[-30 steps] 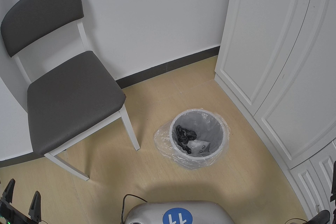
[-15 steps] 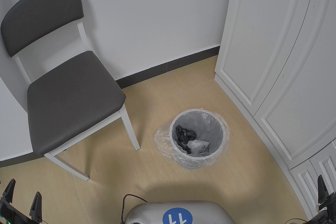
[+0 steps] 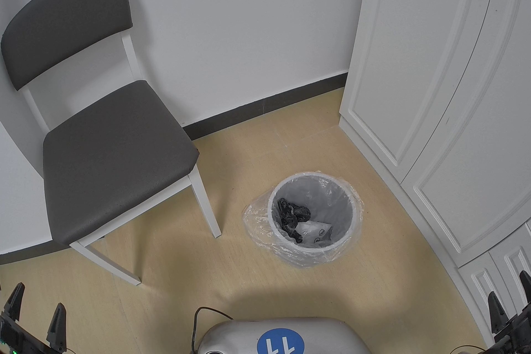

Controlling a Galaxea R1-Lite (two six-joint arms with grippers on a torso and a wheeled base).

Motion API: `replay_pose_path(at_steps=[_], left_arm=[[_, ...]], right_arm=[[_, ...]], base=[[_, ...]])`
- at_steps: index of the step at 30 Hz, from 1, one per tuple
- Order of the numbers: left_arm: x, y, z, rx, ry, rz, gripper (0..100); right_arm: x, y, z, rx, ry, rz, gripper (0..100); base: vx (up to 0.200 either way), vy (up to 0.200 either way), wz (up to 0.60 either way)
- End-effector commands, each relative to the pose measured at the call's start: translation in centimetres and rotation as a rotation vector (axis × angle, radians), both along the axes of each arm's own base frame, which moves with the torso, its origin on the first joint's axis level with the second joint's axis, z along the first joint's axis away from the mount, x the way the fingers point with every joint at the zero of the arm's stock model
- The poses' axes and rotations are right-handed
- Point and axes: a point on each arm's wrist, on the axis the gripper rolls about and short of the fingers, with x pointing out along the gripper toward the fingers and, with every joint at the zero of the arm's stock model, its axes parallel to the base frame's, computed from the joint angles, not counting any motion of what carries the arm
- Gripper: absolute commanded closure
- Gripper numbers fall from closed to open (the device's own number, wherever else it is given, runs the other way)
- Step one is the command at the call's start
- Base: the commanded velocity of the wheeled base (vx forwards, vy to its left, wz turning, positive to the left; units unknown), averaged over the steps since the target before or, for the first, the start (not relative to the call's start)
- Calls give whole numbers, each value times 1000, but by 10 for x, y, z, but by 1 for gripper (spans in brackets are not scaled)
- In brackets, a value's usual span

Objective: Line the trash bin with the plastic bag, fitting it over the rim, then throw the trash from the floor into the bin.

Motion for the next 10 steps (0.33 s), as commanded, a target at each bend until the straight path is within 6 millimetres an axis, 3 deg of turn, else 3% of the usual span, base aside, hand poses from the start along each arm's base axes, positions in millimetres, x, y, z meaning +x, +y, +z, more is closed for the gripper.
replay_pose_path(at_steps=[1, 10], left_arm=[[0, 0, -5, 0, 3, 1, 0], [0, 0, -5, 1, 3, 0, 0]], right_arm=[[0, 0, -3, 10, -5, -1, 0], [0, 0, -3, 24, -19, -4, 0]], base=[[0, 0, 0], [0, 0, 0]])
